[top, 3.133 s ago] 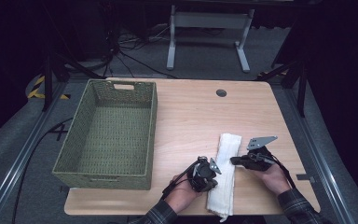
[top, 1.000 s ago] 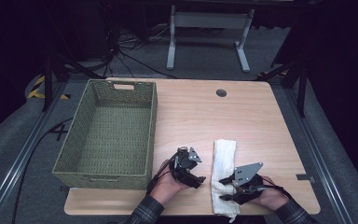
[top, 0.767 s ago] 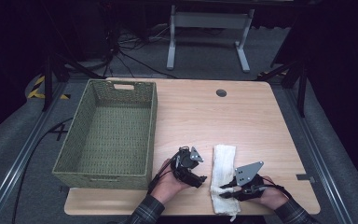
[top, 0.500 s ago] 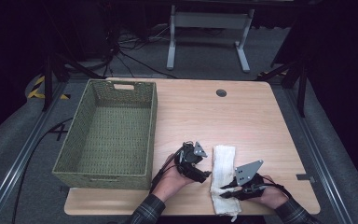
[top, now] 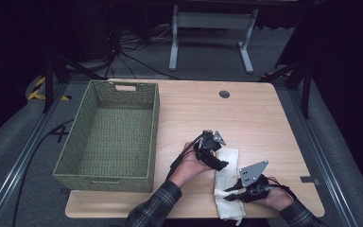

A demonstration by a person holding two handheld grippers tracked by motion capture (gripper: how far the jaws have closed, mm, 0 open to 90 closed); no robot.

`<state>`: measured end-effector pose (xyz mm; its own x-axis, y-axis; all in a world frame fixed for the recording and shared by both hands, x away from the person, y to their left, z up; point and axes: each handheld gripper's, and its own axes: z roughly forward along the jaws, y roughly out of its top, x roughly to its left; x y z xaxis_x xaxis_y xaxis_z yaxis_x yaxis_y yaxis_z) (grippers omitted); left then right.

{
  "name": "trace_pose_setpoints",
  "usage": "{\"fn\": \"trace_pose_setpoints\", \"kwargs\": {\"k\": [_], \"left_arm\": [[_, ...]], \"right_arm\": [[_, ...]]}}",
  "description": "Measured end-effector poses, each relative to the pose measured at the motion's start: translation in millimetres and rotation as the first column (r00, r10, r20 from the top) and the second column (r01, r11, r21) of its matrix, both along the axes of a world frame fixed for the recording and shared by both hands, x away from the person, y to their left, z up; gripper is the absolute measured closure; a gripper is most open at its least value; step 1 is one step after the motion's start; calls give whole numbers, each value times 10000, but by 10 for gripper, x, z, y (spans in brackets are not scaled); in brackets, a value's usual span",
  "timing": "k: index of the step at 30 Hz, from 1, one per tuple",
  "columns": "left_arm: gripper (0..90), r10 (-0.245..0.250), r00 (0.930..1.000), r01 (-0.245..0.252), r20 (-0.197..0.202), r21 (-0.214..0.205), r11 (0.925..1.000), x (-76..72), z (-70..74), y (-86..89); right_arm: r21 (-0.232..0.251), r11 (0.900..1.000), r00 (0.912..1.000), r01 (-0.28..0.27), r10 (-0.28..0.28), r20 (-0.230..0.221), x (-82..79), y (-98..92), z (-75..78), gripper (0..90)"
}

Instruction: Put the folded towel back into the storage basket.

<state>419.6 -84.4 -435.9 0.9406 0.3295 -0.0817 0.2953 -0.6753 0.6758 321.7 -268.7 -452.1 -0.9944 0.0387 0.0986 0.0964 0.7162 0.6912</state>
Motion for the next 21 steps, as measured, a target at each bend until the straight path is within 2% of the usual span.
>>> {"fn": "trace_pose_setpoints", "kwargs": {"k": [3, 4, 5, 6, 7, 8, 9, 12, 13, 15, 16, 21], "left_arm": [[227, -154, 9998, 153, 97, 102, 9998, 76, -10, -79], [227, -291, 9995, 286, 131, 371, 9989, 117, -4, -124], [224, -299, 9993, 291, 243, 294, 9991, 141, -24, -164], [217, -442, 9990, 439, 68, 342, 9985, 197, -61, -238], [217, -442, 9990, 439, 68, 342, 9985, 197, -61, -238], [217, -628, 9980, 621, 108, 595, 9963, 246, -103, -289], [217, -628, 9980, 621, 108, 595, 9963, 246, -103, -289], [231, -794, 9968, 796, -58, 936, 9924, 260, -189, -335], [237, -910, 9958, 913, -74, 883, 9919, 262, -189, -331], [292, -980, 9952, 980, -42, 880, 9913, 260, -186, -323], [292, -1062, 9943, 1052, 59, 909, 9903, 258, -181, -315], [521, -1523, 9883, 1515, 23, 827, 9850, 244, -162, -295]], "right_arm": [[-4, 10000, 10000, -3, 3, -6, 3, -2, 0, 792], [-4, 10000, 10000, -3, 3, -6, 3, -2, 0, 792], [-1, 10000, 10000, -15, 15, -42, 5, -1, -1, 792], [5, 10000, 10000, -23, 23, -64, 7, -1, -2, 792], [5, 10000, 10000, -23, 23, -64, 7, -1, -2, 792], [18, 10000, 9999, -28, 29, -117, 9, -4, -1, 792], [18, 10000, 9999, -28, 29, -117, 9, -4, -1, 792], [26, 10000, 9999, 1, -1, -100, 14, -16, 4, 792], [34, 10000, 9999, 18, -18, -126, 15, -18, 4, 791], [54, 10000, 9999, -5, 6, -138, 17, -19, 4, 792], [51, 10000, 9999, 16, -15, -145, 18, -20, 4, 792], [97, 9998, 9997, 154, -152, -203, 37, -29, 11, 792]]}}
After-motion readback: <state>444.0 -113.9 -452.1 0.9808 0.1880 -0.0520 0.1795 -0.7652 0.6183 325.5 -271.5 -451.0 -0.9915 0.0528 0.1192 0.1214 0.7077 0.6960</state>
